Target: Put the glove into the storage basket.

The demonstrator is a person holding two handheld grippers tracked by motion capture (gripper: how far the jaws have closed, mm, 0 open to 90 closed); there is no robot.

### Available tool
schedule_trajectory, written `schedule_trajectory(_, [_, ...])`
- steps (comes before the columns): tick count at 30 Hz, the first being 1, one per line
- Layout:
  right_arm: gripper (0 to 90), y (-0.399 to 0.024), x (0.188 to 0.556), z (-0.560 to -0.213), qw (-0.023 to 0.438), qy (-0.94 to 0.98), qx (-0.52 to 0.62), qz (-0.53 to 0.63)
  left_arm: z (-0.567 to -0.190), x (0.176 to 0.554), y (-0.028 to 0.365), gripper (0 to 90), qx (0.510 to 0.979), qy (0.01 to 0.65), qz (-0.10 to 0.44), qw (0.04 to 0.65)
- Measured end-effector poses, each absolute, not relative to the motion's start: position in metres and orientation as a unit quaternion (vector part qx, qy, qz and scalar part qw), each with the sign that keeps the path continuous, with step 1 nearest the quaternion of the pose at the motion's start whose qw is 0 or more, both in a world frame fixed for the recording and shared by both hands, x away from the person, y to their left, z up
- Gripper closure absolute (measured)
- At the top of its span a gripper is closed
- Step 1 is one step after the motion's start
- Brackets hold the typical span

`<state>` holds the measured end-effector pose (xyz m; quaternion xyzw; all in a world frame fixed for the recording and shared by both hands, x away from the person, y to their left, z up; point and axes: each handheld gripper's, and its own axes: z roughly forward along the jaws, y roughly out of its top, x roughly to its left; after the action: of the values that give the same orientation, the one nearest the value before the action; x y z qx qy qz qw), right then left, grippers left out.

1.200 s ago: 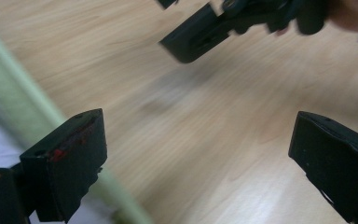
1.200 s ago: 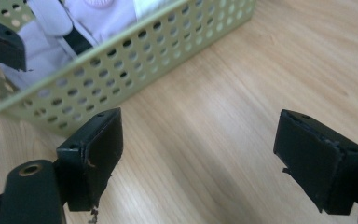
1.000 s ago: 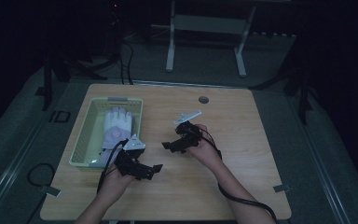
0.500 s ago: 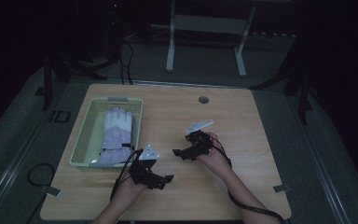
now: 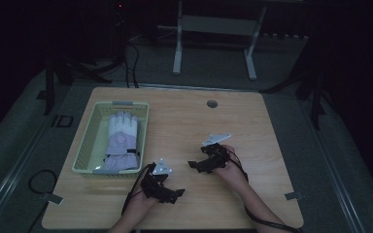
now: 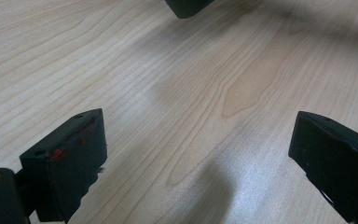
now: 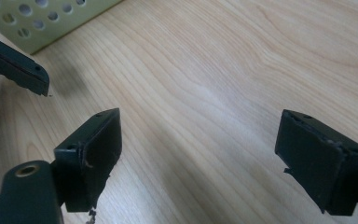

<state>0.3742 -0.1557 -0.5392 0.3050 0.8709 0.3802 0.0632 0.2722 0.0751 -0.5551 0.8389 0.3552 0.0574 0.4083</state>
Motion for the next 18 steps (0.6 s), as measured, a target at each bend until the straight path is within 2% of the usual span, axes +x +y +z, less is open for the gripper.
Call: schedule_trajectory(18, [14.2, -0.168, 0.371, -0.556, 0.076, 0.864, 0.316, 0.386, -0.570, 0.266, 0.073, 3.9, 0.828, 0.370, 0.085, 0.414])
